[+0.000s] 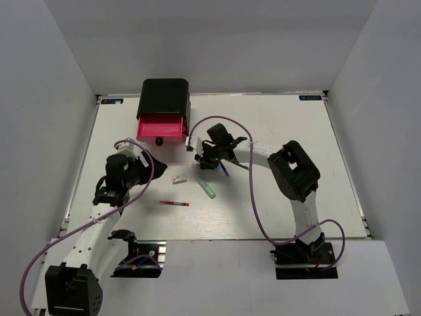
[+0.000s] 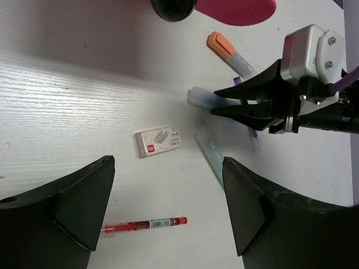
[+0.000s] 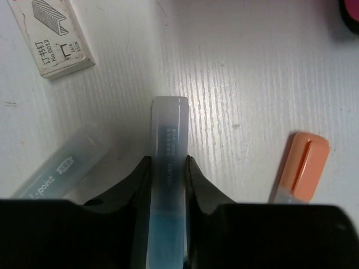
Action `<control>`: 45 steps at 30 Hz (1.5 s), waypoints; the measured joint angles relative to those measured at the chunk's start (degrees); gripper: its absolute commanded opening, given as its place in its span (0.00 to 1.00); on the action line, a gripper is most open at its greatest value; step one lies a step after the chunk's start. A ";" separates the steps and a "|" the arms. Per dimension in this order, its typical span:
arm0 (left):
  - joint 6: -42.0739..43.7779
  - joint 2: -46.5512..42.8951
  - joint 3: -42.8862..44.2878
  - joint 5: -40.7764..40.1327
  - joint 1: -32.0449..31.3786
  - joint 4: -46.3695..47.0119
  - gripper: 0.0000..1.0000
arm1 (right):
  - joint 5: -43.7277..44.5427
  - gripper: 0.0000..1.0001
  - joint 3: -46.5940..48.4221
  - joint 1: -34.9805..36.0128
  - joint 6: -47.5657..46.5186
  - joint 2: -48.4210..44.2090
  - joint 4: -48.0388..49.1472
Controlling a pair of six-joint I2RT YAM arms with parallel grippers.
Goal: Sort the stationery into containers
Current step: Pick up the stationery from the center of the board, then place the stationery in the drawer.
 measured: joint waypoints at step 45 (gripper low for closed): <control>-4.63 0.74 -4.48 2.82 -0.02 6.01 0.84 | -14.56 0.54 27.15 3.74 12.44 9.77 31.52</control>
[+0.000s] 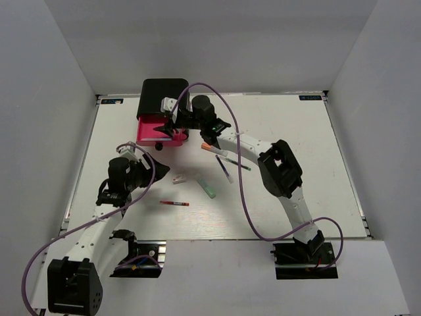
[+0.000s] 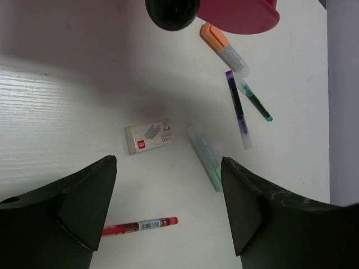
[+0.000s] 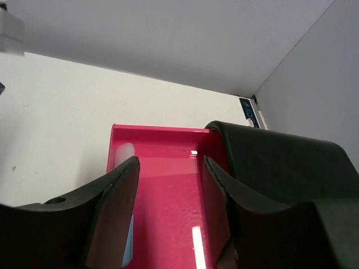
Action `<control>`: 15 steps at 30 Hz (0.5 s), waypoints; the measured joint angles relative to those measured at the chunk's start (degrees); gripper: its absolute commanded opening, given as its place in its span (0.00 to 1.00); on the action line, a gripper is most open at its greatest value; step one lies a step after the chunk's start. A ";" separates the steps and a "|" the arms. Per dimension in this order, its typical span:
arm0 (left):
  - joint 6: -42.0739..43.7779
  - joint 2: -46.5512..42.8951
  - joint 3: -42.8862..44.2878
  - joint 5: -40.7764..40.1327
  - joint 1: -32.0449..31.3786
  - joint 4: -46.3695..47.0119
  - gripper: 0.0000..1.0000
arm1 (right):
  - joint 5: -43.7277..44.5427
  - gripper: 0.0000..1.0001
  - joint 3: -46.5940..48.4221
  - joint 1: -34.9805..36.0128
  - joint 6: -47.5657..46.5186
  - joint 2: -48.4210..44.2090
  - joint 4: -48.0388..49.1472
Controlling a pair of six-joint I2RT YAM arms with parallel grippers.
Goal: Sort the stationery into containers
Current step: Place the stationery in the drawer, then pick up the pen from the center of the board.
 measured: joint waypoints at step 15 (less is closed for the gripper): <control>3.04 10.97 6.40 4.81 -1.14 1.40 0.34 | 14.62 0.00 -20.26 -7.19 1.29 -25.11 -1.86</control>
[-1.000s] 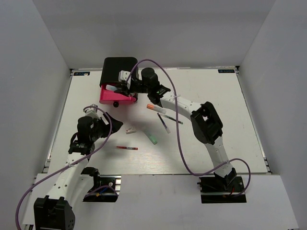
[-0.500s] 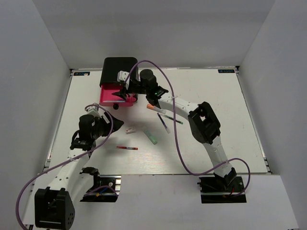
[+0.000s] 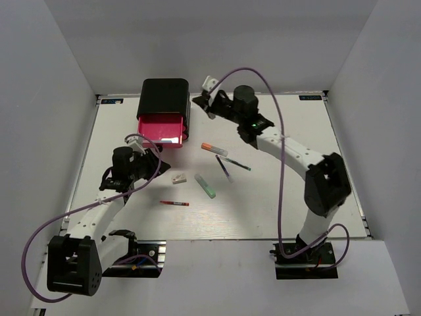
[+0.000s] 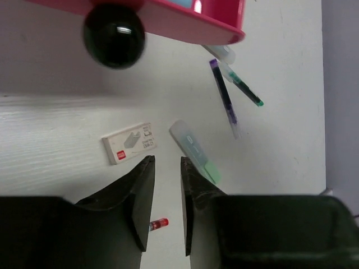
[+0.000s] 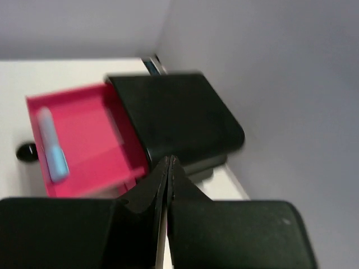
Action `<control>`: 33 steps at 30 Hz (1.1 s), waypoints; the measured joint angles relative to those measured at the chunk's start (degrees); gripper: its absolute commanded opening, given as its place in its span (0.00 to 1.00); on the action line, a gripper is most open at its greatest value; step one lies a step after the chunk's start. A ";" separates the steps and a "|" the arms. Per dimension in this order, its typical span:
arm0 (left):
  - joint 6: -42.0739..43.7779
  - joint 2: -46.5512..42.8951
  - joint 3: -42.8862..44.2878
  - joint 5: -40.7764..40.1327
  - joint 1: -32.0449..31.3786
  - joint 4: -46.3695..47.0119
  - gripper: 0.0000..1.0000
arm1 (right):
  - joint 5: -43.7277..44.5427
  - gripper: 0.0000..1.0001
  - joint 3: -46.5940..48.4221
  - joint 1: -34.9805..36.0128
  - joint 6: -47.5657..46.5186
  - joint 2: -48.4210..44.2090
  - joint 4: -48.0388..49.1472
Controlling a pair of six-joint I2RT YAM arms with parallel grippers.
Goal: Sort the stationery into containers
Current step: Pick up the pen from the center of the board.
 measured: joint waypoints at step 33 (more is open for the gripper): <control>-14.14 41.70 35.45 -18.21 -33.81 -28.96 0.69 | 6.49 0.49 -27.52 -13.84 3.72 -17.86 -21.42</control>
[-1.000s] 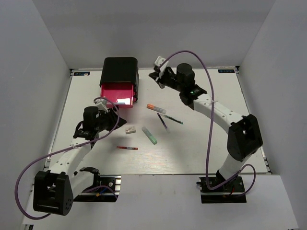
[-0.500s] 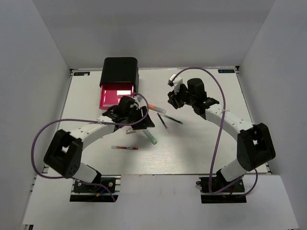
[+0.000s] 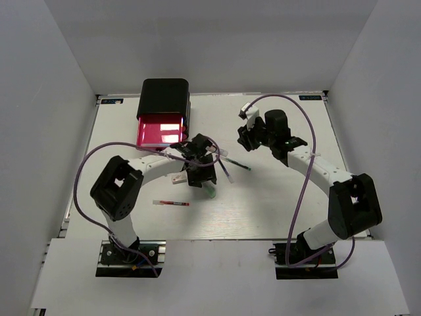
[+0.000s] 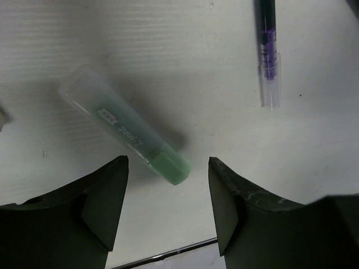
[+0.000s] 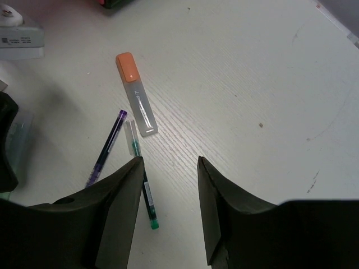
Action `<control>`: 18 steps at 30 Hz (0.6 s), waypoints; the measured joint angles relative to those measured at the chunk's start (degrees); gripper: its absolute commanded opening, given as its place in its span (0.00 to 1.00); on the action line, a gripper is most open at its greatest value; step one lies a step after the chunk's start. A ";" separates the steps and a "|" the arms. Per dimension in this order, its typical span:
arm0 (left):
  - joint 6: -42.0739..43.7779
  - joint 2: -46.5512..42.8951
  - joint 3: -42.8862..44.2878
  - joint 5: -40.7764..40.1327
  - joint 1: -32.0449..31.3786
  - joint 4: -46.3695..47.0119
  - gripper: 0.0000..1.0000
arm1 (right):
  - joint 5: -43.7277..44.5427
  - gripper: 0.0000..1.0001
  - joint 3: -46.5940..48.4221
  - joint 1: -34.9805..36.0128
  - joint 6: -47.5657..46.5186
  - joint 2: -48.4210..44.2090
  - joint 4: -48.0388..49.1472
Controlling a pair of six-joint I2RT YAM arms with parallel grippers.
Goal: Sort the stationery into containers
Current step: Pick up the pen from the center of the board.
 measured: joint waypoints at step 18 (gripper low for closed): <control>-1.88 9.16 8.83 -6.19 -1.73 -8.41 0.21 | -0.15 0.49 -1.88 -2.40 0.87 -1.70 -0.02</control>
